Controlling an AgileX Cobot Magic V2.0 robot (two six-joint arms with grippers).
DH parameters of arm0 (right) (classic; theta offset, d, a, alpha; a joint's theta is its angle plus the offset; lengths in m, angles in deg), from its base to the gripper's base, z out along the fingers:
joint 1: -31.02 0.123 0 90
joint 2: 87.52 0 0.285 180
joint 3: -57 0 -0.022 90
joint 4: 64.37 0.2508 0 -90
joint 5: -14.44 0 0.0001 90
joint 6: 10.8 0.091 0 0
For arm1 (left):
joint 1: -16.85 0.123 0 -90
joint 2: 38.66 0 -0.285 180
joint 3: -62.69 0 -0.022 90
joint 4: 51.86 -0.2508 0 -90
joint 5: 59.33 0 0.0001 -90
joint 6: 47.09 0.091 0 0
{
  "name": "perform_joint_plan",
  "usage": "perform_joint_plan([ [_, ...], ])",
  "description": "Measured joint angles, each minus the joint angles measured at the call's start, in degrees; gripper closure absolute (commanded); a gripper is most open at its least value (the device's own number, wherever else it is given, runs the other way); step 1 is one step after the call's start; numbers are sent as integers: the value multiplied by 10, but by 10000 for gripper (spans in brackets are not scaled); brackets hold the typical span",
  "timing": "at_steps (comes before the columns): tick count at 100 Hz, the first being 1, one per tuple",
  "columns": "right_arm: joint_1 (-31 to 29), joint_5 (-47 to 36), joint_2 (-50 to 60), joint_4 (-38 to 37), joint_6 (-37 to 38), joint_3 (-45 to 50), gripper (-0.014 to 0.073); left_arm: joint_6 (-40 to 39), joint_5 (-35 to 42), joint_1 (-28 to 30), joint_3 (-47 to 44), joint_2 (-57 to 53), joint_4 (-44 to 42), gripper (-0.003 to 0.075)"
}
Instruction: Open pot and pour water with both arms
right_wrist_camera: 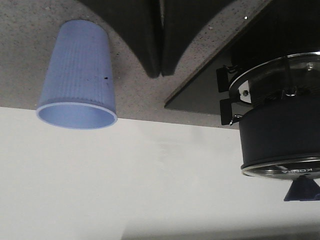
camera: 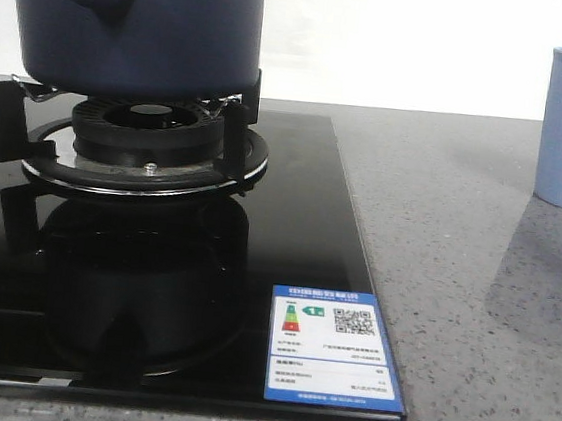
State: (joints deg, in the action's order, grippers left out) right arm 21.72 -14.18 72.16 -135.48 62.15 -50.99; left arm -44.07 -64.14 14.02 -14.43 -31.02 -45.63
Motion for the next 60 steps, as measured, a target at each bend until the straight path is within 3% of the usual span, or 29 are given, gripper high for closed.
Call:
perform_joint_plan([
  [32,0,18,0,21,-23,0,654,0,-1,0,0,0,0,736],
  [46,4,25,-1,130,-139,0,654,0,-1,0,0,0,0,736],
  [60,30,66,-11,308,-311,0,654,0,-1,0,0,0,1,736],
])
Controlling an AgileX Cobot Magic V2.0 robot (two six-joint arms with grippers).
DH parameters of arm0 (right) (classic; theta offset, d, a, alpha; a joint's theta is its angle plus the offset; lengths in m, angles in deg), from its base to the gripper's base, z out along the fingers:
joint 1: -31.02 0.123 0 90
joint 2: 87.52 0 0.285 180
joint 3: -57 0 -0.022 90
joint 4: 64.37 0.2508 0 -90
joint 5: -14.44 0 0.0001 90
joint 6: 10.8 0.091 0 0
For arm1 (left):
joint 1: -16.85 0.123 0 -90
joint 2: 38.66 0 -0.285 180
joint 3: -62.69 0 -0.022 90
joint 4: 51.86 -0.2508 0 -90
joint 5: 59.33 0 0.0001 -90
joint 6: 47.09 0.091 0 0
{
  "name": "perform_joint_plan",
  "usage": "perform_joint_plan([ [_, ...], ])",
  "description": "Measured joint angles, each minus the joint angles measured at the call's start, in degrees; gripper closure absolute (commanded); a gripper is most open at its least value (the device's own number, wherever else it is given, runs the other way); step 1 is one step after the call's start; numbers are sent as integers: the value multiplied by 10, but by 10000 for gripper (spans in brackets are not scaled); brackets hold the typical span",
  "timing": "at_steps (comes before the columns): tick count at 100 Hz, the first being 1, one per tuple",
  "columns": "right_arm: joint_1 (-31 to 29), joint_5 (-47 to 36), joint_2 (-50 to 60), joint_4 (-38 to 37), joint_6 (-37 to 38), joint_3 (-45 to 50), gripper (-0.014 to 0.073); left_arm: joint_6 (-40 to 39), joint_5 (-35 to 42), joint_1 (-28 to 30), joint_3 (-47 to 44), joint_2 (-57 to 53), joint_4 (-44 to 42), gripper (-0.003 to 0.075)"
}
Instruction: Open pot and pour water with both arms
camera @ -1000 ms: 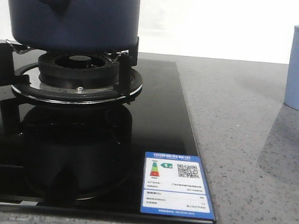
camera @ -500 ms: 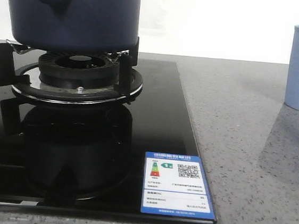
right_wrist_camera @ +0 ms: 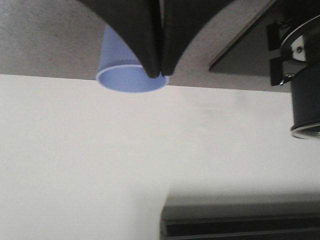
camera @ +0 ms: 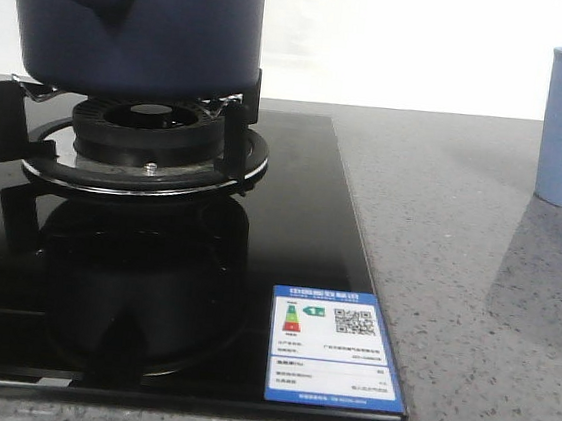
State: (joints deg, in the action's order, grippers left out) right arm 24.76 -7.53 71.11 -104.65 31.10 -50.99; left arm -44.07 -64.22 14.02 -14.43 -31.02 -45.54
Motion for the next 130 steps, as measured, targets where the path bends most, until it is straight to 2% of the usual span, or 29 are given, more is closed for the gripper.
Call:
perform_joint_plan([
  [19,63,118,-3,236,-214,0,654,0,0,0,0,0,0,736],
  [27,83,158,-3,302,-287,0,654,0,0,0,0,0,0,736],
  [38,91,196,-3,365,-348,1,654,0,0,0,0,0,0,736],
  [62,76,203,40,385,-384,57,654,0,0,0,0,0,0,736],
  [94,43,251,137,386,-388,57,654,0,-1,0,0,0,0,736],
  [130,42,297,140,386,-389,57,654,0,-1,0,0,0,0,736],
])
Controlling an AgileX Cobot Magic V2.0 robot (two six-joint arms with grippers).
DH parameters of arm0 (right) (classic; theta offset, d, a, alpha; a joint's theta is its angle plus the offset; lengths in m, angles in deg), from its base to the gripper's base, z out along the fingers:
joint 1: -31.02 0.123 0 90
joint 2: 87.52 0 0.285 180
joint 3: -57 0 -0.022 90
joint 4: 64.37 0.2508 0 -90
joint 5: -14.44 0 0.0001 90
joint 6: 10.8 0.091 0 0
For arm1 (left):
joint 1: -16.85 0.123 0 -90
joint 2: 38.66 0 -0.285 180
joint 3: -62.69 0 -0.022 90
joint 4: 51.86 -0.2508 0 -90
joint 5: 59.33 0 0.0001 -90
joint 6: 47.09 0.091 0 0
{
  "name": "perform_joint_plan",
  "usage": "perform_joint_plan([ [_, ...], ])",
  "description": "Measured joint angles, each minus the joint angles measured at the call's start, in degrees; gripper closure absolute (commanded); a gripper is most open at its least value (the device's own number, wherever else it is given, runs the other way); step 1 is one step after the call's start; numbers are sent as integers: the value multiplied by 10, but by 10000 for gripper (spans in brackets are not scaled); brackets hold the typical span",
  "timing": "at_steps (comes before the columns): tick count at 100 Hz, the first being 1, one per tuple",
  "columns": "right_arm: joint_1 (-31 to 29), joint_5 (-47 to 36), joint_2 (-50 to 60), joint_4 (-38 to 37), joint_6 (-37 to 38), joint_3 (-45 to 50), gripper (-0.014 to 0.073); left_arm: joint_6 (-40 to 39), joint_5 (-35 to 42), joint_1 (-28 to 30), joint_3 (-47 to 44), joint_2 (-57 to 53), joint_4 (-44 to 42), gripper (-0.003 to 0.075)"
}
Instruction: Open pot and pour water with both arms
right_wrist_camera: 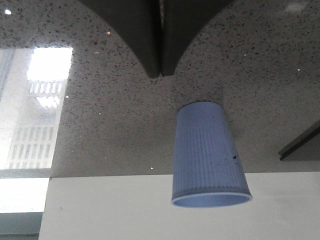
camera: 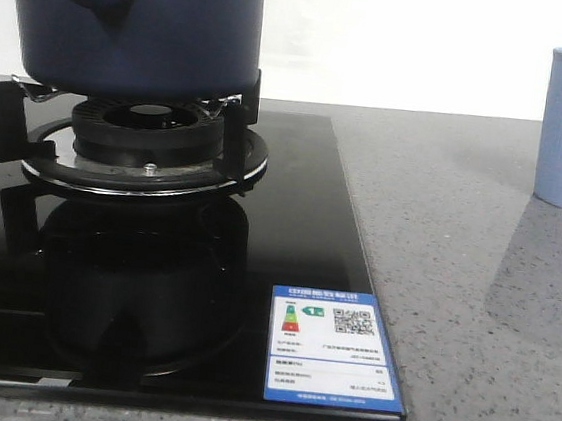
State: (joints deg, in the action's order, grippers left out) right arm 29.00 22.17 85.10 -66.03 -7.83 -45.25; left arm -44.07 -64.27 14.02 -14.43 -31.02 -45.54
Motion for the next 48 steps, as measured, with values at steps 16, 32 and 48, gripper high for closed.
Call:
perform_joint_plan([
  [16,0,5,0,0,0,0,654,0,0,0,0,0,0,736],
  [32,0,6,1,0,0,0,654,0,0,0,0,0,0,736],
  [48,0,6,1,0,0,0,654,0,0,0,0,0,0,736],
])
